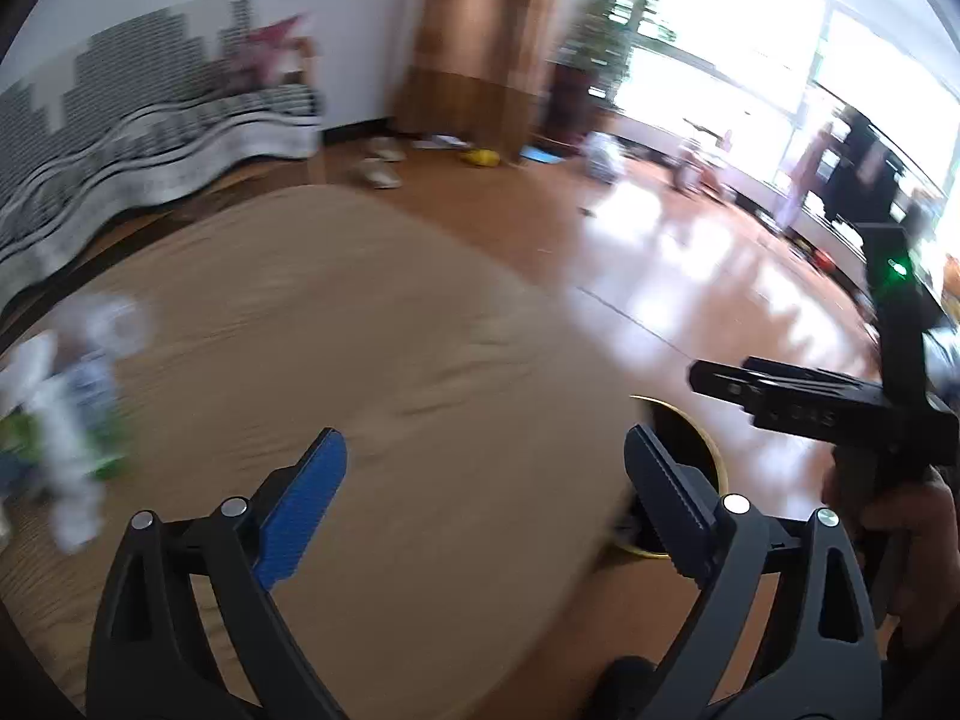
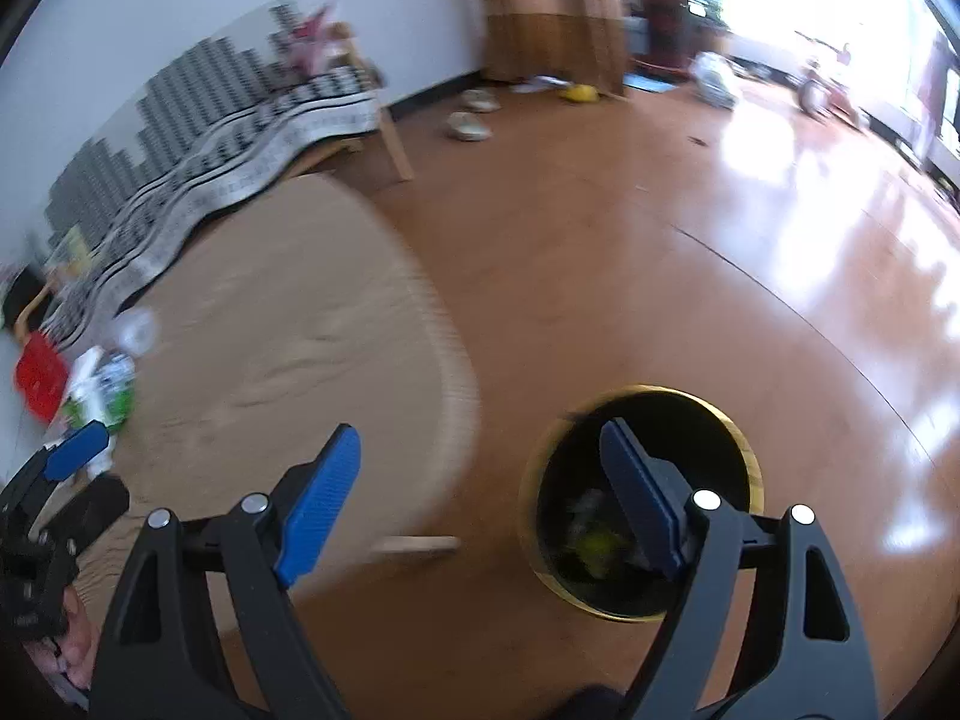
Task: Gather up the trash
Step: 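Grasp the white paper ball with the left tool while the right grasps white tissue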
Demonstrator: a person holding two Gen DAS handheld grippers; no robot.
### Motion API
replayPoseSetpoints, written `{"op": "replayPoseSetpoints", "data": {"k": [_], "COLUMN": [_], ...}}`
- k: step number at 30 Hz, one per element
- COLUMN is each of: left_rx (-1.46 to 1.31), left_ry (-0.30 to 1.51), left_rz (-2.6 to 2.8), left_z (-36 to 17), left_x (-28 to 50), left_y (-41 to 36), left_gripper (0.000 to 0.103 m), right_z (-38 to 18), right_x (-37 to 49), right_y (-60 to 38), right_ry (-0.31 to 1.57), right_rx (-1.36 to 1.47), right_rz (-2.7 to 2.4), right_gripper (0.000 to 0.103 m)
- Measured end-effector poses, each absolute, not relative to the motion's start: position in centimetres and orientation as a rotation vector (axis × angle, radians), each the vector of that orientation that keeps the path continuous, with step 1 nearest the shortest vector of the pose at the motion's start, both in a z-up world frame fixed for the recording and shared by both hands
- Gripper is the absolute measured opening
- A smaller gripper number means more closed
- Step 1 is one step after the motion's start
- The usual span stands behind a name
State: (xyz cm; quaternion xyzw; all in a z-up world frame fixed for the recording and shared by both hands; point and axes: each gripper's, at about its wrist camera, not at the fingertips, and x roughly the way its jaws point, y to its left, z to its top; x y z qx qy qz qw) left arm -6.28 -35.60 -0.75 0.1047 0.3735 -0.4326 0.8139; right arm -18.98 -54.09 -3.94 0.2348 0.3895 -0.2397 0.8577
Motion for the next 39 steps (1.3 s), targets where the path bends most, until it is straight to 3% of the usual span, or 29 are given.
{"op": "replayPoseSetpoints", "data": {"k": [15, 26, 27, 29, 31, 39], "left_rx": [0.060, 0.102, 0.107, 0.114, 0.115, 0.073], "left_ry": [0.832, 0.853, 0.851, 0.850, 0.848, 0.804], "left_rz": [-0.255, -0.230, -0.232, -0.249, -0.261, -0.267], "left_z": [-2.7, -6.2, -6.4, -6.7, -6.5, -3.6], "left_x": [10.3, 14.9, 15.1, 14.7, 14.3, 12.0], "left_y": [-7.4, -5.2, -5.1, -5.2, -5.1, -4.1], "left_gripper": [0.091, 0.091, 0.090, 0.074, 0.064, 0.064], "right_z": [-3.9, -7.1, -7.3, -7.7, -8.1, -9.0], "right_x": [0.1, 6.2, 6.7, 7.5, 8.1, 10.2], "right_y": [-30.8, -25.4, -25.2, -24.9, -24.7, -22.6], "right_ry": [0.868, 0.932, 0.936, 0.943, 0.950, 0.966], "right_rx": [0.293, 0.290, 0.291, 0.297, 0.305, 0.259], "right_rz": [-0.043, 0.042, 0.042, 0.046, 0.055, 0.043], "right_gripper": [0.080, 0.079, 0.079, 0.076, 0.073, 0.057]}}
